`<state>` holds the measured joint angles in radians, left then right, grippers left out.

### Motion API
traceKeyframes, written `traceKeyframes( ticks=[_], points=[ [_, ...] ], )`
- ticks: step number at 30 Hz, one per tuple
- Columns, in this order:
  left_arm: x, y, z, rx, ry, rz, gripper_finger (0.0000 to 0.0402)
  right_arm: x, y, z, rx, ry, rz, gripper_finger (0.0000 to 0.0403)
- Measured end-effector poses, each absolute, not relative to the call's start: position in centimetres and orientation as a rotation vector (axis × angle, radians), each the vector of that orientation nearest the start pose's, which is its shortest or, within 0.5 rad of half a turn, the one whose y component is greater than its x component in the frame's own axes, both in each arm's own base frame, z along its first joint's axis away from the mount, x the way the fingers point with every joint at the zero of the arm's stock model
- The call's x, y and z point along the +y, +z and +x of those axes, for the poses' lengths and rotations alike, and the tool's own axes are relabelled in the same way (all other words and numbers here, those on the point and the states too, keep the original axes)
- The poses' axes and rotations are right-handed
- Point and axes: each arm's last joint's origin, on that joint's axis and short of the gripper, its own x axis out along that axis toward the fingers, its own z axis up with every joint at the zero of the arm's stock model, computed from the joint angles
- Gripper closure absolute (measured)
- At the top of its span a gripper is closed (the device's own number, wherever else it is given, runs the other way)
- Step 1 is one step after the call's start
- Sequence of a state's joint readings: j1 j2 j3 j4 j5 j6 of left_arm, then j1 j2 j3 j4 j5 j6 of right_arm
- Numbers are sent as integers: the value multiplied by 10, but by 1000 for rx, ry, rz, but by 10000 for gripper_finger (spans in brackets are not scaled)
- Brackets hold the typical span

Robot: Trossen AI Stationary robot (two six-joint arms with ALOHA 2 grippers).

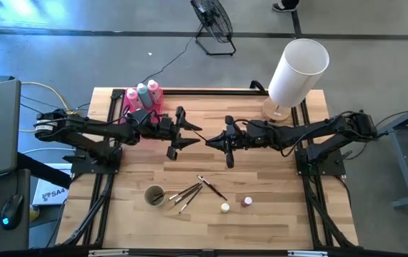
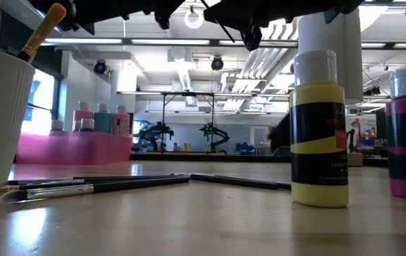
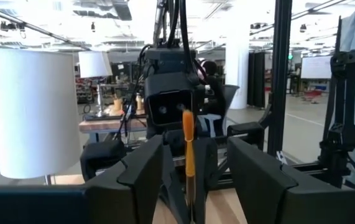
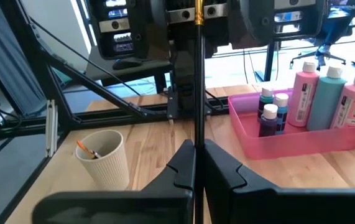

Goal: Pick & Place Paint Supplies
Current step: Put the gold paintbrush into the light brown cup

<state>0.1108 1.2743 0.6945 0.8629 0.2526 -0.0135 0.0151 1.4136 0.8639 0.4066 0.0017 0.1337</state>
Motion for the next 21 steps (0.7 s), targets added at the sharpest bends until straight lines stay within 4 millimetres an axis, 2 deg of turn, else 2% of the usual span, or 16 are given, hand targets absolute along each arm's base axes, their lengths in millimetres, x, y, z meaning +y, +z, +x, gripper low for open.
traceKeyframes(
  ticks=[3,15,21],
  points=[
    [23,299,272,-278,-143,38,250,5,274,315,144,2,132,398],
    [23,299,272,-277,-141,37,379,4,274,315,143,-16,130,398],
    [23,298,272,-268,-143,34,392,4,273,315,147,-16,128,398]
  ],
)
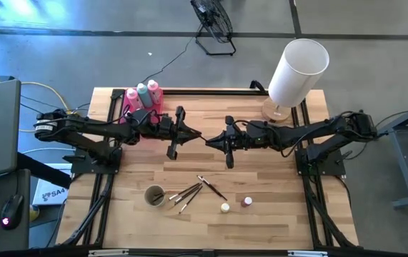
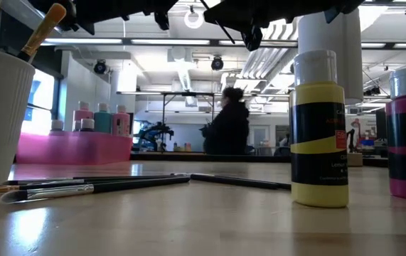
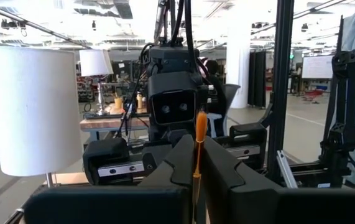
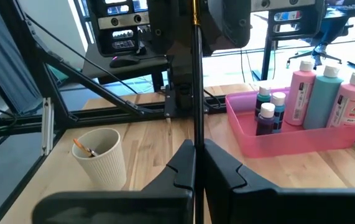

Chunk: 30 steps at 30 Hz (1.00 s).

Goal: Pick & Place Paint Supplies
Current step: Put the gold paintbrush into the light brown cup

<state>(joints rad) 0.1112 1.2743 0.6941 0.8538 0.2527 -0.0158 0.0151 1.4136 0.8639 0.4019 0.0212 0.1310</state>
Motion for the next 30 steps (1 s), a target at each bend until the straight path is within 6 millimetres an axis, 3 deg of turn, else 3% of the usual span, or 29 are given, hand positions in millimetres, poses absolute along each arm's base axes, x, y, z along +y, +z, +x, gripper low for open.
traceKeyframes(
  ticks=[6,14,19,24,30],
  points=[
    [23,297,272,-261,-143,35,396,4,273,315,146,-20,135,376],
    [23,296,272,-250,-144,42,398,5,275,313,149,16,179,260],
    [23,297,269,-232,-134,65,398,6,287,301,148,61,220,207],
    [29,307,250,-162,-86,52,398,6,307,276,156,53,219,195],
    [25,327,208,-113,-67,10,398,4,322,251,169,44,219,205]
  ],
)
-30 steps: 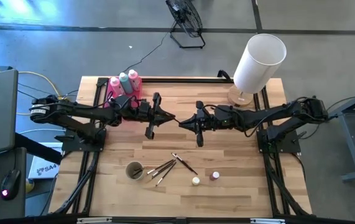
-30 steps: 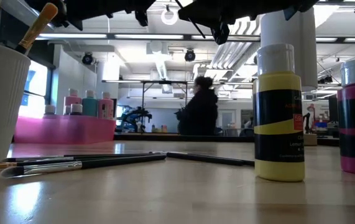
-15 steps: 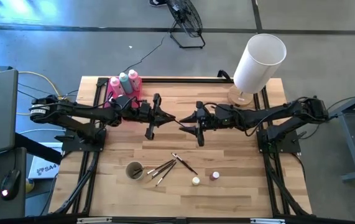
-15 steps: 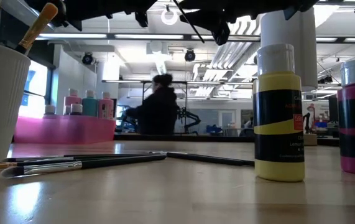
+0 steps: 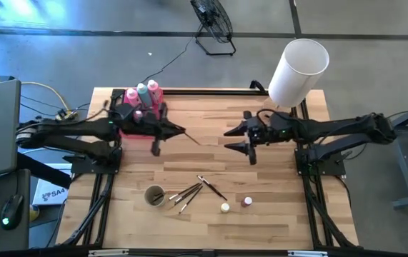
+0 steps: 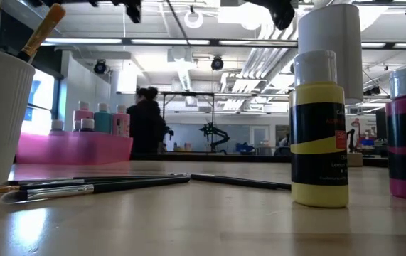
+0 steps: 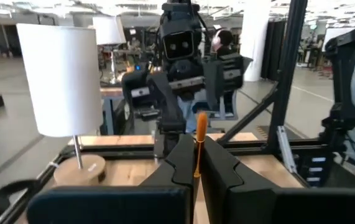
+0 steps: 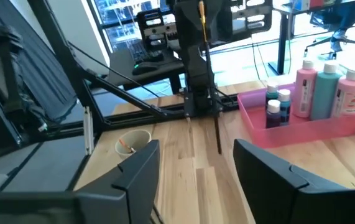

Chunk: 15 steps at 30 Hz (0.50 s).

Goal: Pick & Place Paint Supplies
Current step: Put the gold paintbrush into the light brown cup

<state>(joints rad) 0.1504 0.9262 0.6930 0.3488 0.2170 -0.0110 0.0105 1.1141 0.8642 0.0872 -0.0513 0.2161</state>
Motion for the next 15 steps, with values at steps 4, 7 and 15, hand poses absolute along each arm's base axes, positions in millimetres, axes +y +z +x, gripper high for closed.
traceKeyframes(
  ticks=[4,7,15],
  points=[
    [21,337,175,-91,-29,-73,398,4,324,243,193,41,219,212],
    [19,339,150,-63,13,-161,398,4,321,242,229,33,220,216],
    [12,332,106,38,21,-385,398,1,314,242,281,-78,255,220]
  ],
)
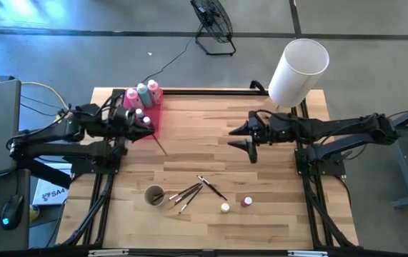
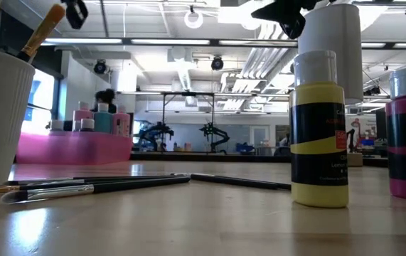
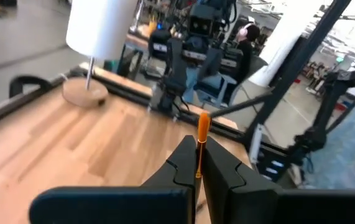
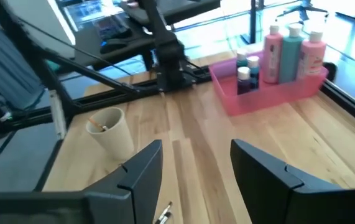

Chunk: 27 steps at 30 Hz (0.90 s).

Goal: Pick & Place Paint Supplies
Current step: Put the gold paintbrush into the light brown cup

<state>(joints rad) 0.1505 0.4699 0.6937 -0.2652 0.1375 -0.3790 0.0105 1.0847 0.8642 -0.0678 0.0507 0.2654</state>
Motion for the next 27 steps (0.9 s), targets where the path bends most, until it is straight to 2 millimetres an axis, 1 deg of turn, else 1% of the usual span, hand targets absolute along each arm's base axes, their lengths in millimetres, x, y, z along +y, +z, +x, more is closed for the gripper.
traceKeyframes(
  ticks=[3,6,10,14,18,23,27],
  points=[
    [10,328,99,81,-14,-364,398,1,314,242,279,-81,255,220],
    [8,327,98,98,-64,-360,398,1,314,242,282,-80,258,220],
    [6,329,97,88,-145,-357,398,2,314,242,282,-75,258,220],
    [4,332,90,60,-193,-330,398,2,314,242,280,-82,305,220],
    [3,328,84,92,-191,-333,398,2,314,242,279,-86,334,220],
    [3,323,85,149,-179,-380,398,2,314,242,279,-87,334,220],
    [2,323,85,158,-219,-401,398,2,314,242,279,-89,336,220]
  ],
)
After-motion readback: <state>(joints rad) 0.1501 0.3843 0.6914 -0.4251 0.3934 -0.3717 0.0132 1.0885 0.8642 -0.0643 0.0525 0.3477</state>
